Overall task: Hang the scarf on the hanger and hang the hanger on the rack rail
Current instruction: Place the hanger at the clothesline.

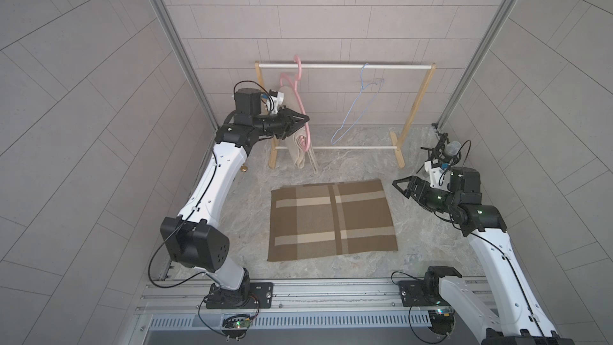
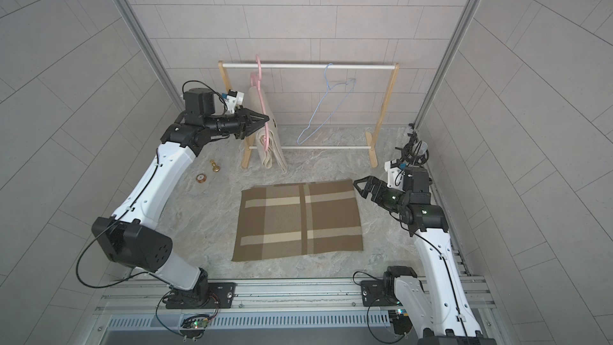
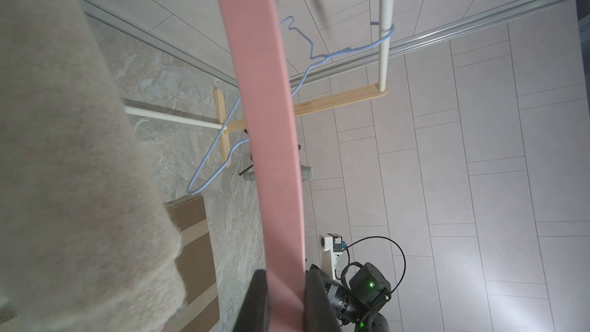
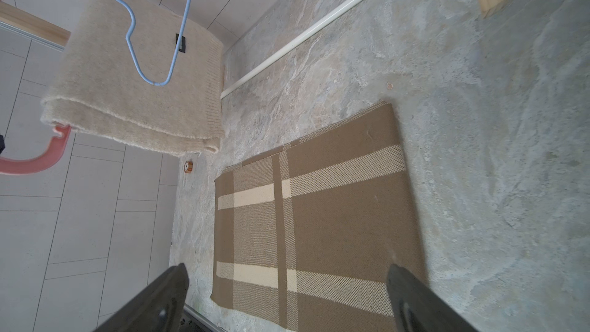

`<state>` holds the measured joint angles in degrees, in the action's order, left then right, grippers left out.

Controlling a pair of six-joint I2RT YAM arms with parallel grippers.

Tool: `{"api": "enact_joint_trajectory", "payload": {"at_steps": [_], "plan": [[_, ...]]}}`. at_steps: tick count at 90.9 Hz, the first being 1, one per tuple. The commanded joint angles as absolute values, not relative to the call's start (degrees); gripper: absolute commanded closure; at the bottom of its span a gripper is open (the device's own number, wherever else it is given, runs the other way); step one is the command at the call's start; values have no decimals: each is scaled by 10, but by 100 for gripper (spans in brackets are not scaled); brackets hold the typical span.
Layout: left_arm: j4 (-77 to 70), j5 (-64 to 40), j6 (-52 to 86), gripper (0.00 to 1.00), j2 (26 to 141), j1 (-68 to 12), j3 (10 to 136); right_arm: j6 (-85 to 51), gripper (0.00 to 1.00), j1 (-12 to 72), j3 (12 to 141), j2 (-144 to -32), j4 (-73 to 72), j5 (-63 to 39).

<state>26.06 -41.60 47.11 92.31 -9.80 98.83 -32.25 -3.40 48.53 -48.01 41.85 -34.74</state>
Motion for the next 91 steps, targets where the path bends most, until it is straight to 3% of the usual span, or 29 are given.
{"api": "enact_joint_trajectory", "payload": {"at_steps": [1,59,79,91], "plan": [[227,-449,446,100,936,-85,1018,-315,0,-36,501,-474,423,-341],[257,-491,425,100,986,-33,1050,-321,0,-36,500,-470,424,-341],[260,-473,404,88,956,-19,996,-314,0,-36,504,-469,417,-351],[269,-463,384,74,929,-7,962,-331,0,-35,504,-467,386,-364]]}}
